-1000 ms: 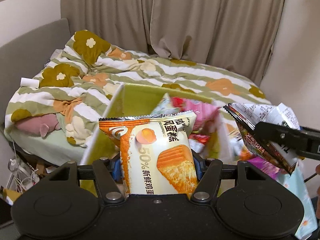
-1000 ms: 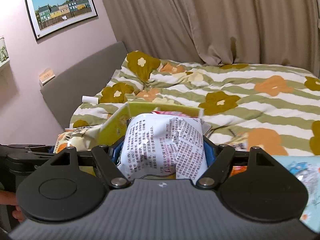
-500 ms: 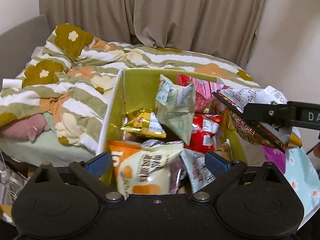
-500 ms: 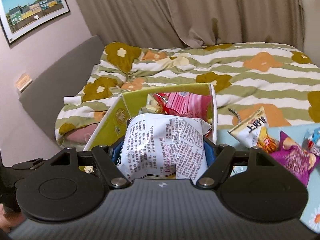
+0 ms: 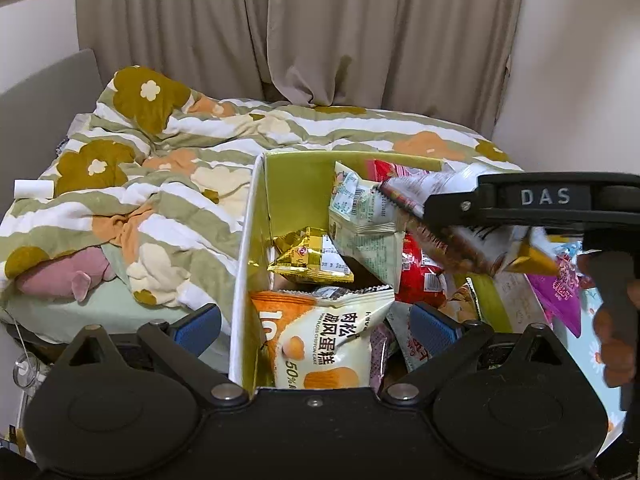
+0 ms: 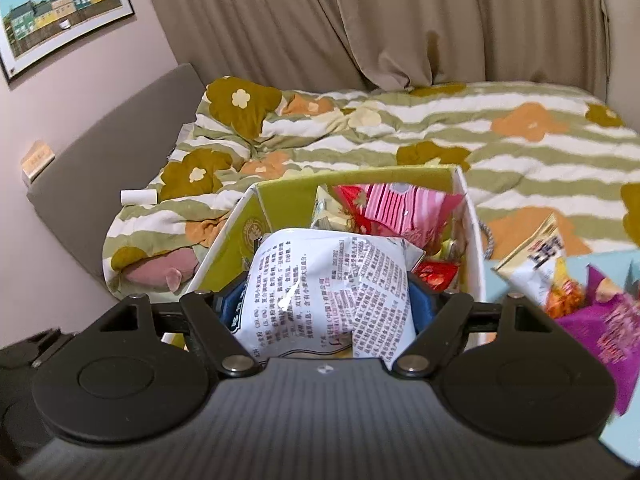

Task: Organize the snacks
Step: 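Carry both bags into the yellow box and open both grippers, then grasp the purple chip bag with the left gripper while the right grasps the blue-white printed bag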

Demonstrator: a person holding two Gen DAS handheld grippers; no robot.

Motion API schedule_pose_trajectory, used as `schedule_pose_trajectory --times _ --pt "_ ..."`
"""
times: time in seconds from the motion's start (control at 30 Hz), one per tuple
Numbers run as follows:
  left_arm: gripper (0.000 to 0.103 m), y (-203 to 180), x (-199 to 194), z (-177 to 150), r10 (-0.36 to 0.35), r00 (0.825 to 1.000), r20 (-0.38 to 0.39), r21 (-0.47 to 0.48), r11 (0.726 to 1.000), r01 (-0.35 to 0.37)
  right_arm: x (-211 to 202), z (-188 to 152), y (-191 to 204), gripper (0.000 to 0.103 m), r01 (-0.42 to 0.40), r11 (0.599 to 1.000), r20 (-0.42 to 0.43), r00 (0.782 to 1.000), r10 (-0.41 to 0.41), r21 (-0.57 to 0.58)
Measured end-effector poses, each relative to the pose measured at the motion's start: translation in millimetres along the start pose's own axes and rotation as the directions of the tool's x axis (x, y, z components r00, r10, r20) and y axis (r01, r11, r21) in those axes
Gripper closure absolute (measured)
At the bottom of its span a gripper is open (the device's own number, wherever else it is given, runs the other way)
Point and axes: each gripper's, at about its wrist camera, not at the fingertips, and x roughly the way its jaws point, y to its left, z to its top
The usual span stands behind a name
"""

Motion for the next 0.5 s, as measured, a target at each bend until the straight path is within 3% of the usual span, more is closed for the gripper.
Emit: schedule_pose_trajectory --times 0.07,0.5 --pt "0.001 0 0 -1 0.006 1.000 0.000 -0.002 1.000 -0.006 5 -2 -1 0.000 -0.018 1.000 -0.008 1.000 0.019 0.019" --pt "0.001 -7 -7 -2 -0.040 0.999 0.012 -0.042 0.998 0.040 -26 -20 -13 0.000 -0.003 1.000 0.082 0.997 0.003 -0.004"
